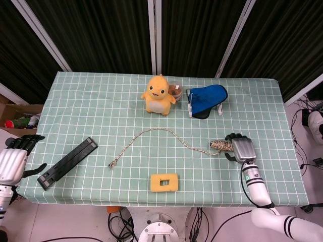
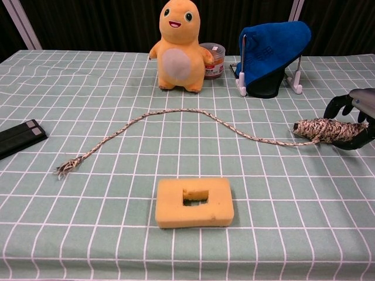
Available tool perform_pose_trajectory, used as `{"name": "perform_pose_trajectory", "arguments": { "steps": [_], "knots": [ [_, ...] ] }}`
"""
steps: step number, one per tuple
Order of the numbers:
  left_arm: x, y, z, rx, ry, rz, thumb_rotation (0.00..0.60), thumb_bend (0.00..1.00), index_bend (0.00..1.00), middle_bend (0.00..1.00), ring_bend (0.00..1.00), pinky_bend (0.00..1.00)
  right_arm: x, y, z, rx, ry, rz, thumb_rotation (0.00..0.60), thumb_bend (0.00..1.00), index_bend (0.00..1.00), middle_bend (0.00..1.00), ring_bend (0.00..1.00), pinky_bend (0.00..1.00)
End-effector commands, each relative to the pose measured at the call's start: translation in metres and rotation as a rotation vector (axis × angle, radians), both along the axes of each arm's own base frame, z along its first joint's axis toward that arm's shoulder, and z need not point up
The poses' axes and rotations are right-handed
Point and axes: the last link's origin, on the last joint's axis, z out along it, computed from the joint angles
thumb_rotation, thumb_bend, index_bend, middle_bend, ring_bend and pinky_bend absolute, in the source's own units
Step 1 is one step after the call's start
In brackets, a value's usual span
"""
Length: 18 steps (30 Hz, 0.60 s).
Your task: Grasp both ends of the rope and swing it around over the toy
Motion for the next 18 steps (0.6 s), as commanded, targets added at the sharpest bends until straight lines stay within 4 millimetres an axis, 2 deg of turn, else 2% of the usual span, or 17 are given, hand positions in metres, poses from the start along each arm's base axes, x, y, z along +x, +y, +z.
{"name": "perform_pose_trajectory", "arguments": {
  "steps": [1,11,18],
  "knots": [
    [0.000,0.000,0.000,0.000,0.000,0.000,0.600,0.15,0.23,0.22,0.17,0.23,0.000,-0.001,-0.001,-0.007,0.000,0.002,0.600,0.26,0.41,0.34,0.29,0.44],
    [0.000,0.001,0.000,-0.004,-0.004,0.001,0.600,0.15,0.23,0.22,0.17,0.23,-0.002,-0.002,-0.006,-0.031,0.015,0.001,0.600,0.36,0.52,0.43,0.39,0.59],
    [-0.001,-0.001,0.002,0.004,-0.007,0.002,0.600,0.15,0.23,0.22,0.17,0.23,-0.002,-0.002,-0.011,-0.065,0.013,0.011,0.600,0.55,0.66,0.54,0.50,0.71]
  ]
}}
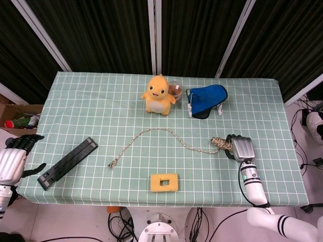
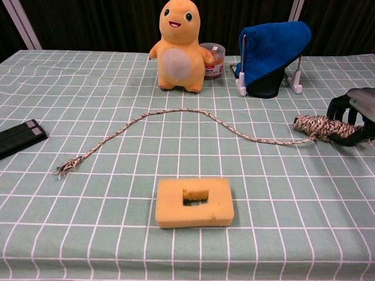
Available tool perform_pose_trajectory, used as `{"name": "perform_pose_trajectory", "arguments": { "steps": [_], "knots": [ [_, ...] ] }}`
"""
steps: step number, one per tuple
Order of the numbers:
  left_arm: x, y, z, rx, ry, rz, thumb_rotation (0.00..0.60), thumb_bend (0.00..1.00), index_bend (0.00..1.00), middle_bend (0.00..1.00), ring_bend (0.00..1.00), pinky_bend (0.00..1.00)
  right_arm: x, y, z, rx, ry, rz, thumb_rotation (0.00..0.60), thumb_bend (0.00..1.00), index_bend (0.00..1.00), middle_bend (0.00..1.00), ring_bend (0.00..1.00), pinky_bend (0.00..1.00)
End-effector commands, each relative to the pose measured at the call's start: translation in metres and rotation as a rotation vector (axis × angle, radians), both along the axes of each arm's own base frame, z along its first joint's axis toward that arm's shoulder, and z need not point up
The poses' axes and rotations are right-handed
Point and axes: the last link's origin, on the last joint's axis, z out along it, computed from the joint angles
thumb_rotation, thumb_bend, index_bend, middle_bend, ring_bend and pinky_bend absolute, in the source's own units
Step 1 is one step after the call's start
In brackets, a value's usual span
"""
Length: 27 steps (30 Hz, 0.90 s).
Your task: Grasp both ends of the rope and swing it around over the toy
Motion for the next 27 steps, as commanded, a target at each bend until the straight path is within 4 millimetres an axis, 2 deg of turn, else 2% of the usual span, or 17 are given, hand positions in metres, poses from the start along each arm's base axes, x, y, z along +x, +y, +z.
{"name": "perform_pose_trajectory", "arguments": {
  "steps": [1,9,13,18,23,27],
  "knots": [
    [0.000,-0.001,0.000,0.000,-0.002,0.001,0.600,0.15,0.23,0.22,0.17,0.23,0.000,0.000,-0.001,-0.010,-0.007,0.006,0.600,0.58,0.68,0.55,0.52,0.73],
    [-0.003,-0.002,0.000,0.001,-0.006,0.007,0.600,0.15,0.23,0.22,0.17,0.23,0.010,-0.003,0.016,-0.066,-0.134,0.086,0.600,0.74,0.79,0.63,0.60,0.82],
    [-0.003,-0.001,-0.001,-0.001,-0.008,0.005,0.600,0.15,0.23,0.22,0.17,0.23,0.020,-0.005,0.034,-0.109,-0.249,0.153,0.600,0.75,0.79,0.64,0.61,0.82],
    [-0.002,0.000,-0.004,-0.014,-0.008,0.003,0.600,0.15,0.23,0.22,0.17,0.23,0.039,-0.007,0.059,-0.165,-0.492,0.232,0.600,0.75,0.79,0.64,0.61,0.82],
    [-0.001,0.002,-0.008,-0.030,-0.003,0.002,0.600,0.16,0.23,0.22,0.17,0.23,0.057,-0.011,0.085,-0.210,-0.744,0.257,0.600,0.75,0.79,0.64,0.61,0.82],
    [0.001,0.005,-0.019,-0.071,0.005,-0.004,0.600,0.16,0.23,0.22,0.17,0.23,0.065,-0.012,0.097,-0.227,-0.901,0.248,0.600,0.75,0.79,0.64,0.61,0.82]
  ]
}}
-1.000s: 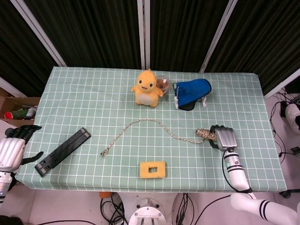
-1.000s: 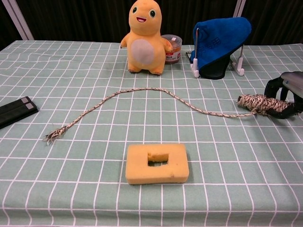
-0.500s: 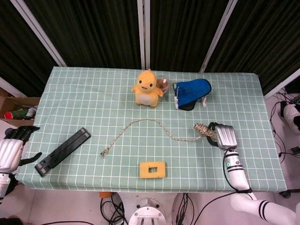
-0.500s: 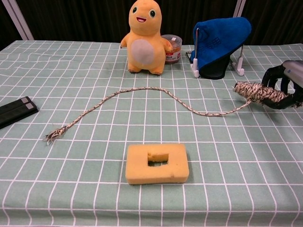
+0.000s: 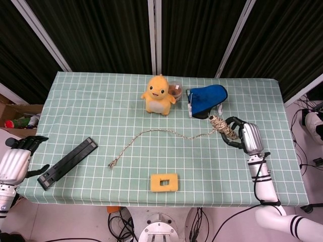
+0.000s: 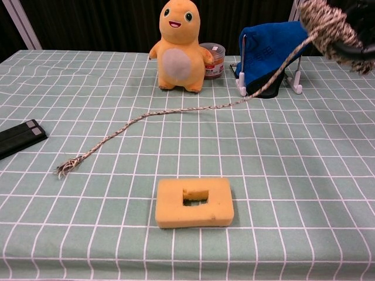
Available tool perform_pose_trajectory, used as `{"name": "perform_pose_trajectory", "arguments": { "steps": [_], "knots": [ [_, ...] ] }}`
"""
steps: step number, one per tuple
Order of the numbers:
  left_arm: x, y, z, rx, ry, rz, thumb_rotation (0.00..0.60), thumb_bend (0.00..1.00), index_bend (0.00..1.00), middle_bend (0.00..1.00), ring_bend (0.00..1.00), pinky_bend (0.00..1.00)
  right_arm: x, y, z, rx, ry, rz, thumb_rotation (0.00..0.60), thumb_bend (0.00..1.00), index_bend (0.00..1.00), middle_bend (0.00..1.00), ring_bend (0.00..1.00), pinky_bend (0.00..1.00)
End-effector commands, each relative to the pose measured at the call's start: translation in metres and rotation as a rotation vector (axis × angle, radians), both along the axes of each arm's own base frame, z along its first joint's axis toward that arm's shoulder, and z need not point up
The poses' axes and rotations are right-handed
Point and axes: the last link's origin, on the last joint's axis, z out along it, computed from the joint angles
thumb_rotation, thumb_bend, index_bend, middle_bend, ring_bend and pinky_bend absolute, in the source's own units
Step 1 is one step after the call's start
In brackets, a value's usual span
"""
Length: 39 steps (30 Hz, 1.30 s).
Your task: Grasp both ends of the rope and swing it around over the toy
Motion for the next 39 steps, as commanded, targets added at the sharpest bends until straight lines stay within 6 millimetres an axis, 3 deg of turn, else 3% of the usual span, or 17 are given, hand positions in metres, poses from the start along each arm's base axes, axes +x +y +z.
{"name": "perform_pose_trajectory", "arguments": {
  "steps": [1,6,14,21,31,39],
  "knots": [
    [0.002,0.003,-0.012,-0.046,0.009,-0.009,0.600,0.16,0.23,0.22,0.17,0.23,0.013,-0.002,0.023,-0.028,-0.185,0.026,0.600,0.74,0.79,0.64,0.61,0.82],
    [0.012,0.011,-0.035,-0.121,-0.002,-0.047,0.600,0.16,0.23,0.23,0.17,0.23,0.013,-0.003,0.025,-0.037,-0.231,0.017,0.600,0.74,0.79,0.64,0.61,0.82],
    [0.046,0.032,-0.070,-0.183,-0.051,-0.164,0.600,0.19,0.29,0.32,0.24,0.29,0.013,-0.004,0.021,-0.039,-0.222,0.015,0.600,0.73,0.79,0.64,0.61,0.82],
    [0.062,0.055,-0.112,-0.279,-0.096,-0.116,0.600,0.23,0.34,0.35,0.25,0.31,0.014,-0.004,0.015,-0.046,-0.201,0.022,0.600,0.71,0.79,0.64,0.61,0.82],
    [0.082,0.066,-0.157,-0.300,-0.019,-0.106,0.600,0.23,0.41,0.41,0.34,0.42,0.012,-0.006,0.014,-0.055,-0.195,0.020,0.600,0.65,0.79,0.64,0.61,0.82],
    [0.102,0.066,-0.184,-0.314,-0.010,-0.138,0.584,0.22,0.44,0.44,0.36,0.41,0.013,-0.007,0.009,-0.046,-0.187,0.016,0.600,0.64,0.79,0.63,0.61,0.82]
  ]
}}
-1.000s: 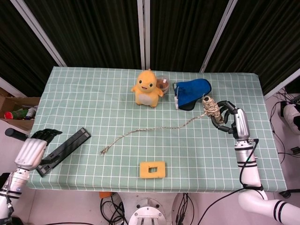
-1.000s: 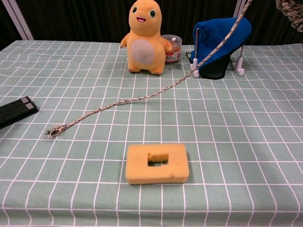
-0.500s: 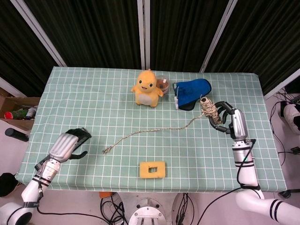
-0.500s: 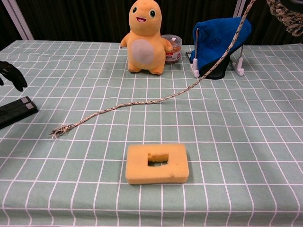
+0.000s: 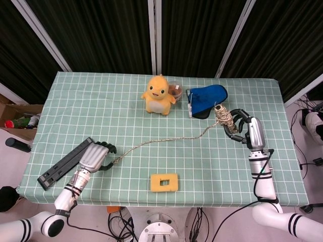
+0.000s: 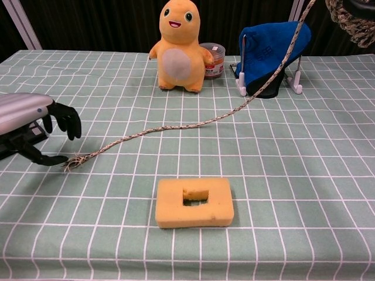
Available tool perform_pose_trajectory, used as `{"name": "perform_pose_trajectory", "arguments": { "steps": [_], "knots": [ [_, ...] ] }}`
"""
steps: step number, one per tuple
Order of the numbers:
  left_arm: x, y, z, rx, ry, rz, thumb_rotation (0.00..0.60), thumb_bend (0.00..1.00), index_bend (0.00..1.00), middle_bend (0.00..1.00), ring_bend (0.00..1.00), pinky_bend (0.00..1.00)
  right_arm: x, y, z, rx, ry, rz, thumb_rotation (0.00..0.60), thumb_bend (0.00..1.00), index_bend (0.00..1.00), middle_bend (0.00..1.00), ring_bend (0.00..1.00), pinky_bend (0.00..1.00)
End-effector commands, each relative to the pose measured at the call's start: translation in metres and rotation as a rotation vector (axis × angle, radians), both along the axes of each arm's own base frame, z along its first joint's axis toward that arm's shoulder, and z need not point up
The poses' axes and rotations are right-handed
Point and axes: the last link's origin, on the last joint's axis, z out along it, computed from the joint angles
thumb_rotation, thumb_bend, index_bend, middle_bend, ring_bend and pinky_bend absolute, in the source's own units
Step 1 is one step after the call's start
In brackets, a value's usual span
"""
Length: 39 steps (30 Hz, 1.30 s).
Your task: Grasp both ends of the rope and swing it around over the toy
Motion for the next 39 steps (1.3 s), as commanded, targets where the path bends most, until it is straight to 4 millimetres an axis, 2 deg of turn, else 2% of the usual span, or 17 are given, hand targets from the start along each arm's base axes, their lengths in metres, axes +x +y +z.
{"name": "perform_pose_trajectory", "arguments": {
  "steps": [1,6,9,14,19,32,34,39],
  "knots": [
    [0.008,0.002,-0.006,-0.002,-0.003,-0.012,0.572,0.22,0.44,0.44,0.36,0.41,0.000,0.000,-0.001,-0.001,0.002,0.000,0.600,0.64,0.79,0.63,0.61,0.82],
    [0.017,0.006,-0.008,0.015,-0.004,-0.011,0.434,0.21,0.44,0.44,0.36,0.41,-0.001,-0.001,-0.001,-0.006,0.009,-0.005,0.600,0.65,0.79,0.63,0.61,0.82],
    [0.015,0.005,-0.011,0.014,0.026,0.021,0.308,0.21,0.44,0.44,0.36,0.41,-0.002,-0.002,-0.001,-0.007,0.009,-0.010,0.600,0.65,0.79,0.63,0.61,0.82],
    [0.005,0.003,-0.019,0.046,0.156,0.048,0.268,0.21,0.44,0.44,0.36,0.41,-0.005,-0.002,-0.002,-0.008,0.001,-0.016,0.600,0.65,0.79,0.63,0.61,0.82],
    [0.005,0.000,-0.025,0.076,0.209,0.053,0.271,0.22,0.45,0.44,0.37,0.41,-0.006,-0.002,-0.003,-0.009,0.003,-0.018,0.600,0.65,0.79,0.63,0.61,0.82],
    [0.007,-0.003,-0.035,0.073,0.235,0.047,0.327,0.24,0.47,0.47,0.40,0.43,-0.008,-0.002,-0.003,-0.012,0.013,-0.027,0.600,0.65,0.79,0.63,0.61,0.82],
    [0.008,-0.002,-0.036,0.080,0.234,0.046,0.348,0.24,0.48,0.48,0.40,0.44,-0.008,-0.002,-0.004,-0.012,0.014,-0.028,0.600,0.65,0.79,0.63,0.61,0.82],
    [0.006,-0.002,-0.037,0.095,0.242,0.036,0.461,0.25,0.51,0.50,0.43,0.46,-0.009,-0.002,-0.004,-0.014,0.013,-0.033,0.600,0.65,0.79,0.63,0.61,0.82]
  ]
}}
